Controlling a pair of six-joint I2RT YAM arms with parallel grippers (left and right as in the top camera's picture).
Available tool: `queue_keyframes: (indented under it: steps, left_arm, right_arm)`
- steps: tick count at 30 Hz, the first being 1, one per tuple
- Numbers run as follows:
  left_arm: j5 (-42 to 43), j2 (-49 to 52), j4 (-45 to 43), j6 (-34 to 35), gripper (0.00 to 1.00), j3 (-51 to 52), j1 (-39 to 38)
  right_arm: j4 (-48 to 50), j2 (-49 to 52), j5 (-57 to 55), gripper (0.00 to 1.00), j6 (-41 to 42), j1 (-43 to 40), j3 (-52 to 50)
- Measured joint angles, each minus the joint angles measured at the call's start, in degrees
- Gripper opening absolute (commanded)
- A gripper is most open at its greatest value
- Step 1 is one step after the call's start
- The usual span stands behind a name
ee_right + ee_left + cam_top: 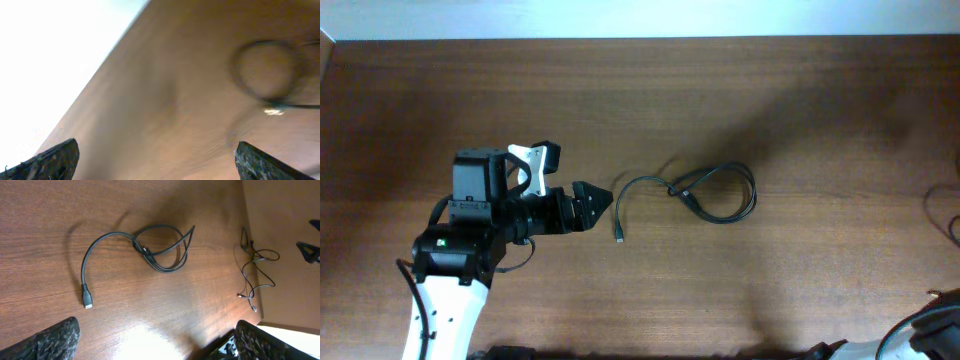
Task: Untangle cables
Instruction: 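Bring the right gripper back to the last cable at center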
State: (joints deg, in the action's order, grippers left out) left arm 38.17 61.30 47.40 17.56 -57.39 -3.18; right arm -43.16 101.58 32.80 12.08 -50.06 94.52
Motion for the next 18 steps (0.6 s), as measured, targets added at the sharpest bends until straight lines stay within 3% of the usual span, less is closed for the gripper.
queue_keyframes:
  steps: [3, 6, 8, 9, 15, 18]
  left_arm:
    - [0.0, 0.0, -0.1, 0.0, 0.99, 0.0, 0.0]
    - [0.2, 0.0, -0.1, 0.0, 0.99, 0.0, 0.0]
    - [0.2, 0.0, -0.1, 0.0, 0.99, 0.0, 0.0]
    - [0.2, 0.0, -0.1, 0.0, 0.99, 0.0, 0.0]
    - [0.2, 0.0, 0.9, 0.0, 0.99, 0.0, 0.0]
    - [0.4, 0.0, 1.0, 0.0, 0.99, 0.0, 0.0]
  right_arm:
    - [-4.6, 0.0, 6.5, 0.99, -1.1, 8.4, -0.1]
    - [-8.7, 0.1, 6.5, 0.99, -4.9, 22.0, -1.8]
    - [-11.3, 0.1, 4.5, 0.81, -6.6, 31.0, -1.8]
    - [-13.7, 0.1, 2.5, 0.79, -6.6, 35.9, -1.9]
    - [-21.7, 0.1, -1.4, 0.88, 4.2, 49.4, -2.0]
    - [-25.1, 0.1, -5.9, 0.89, 2.0, 57.6, -2.0]
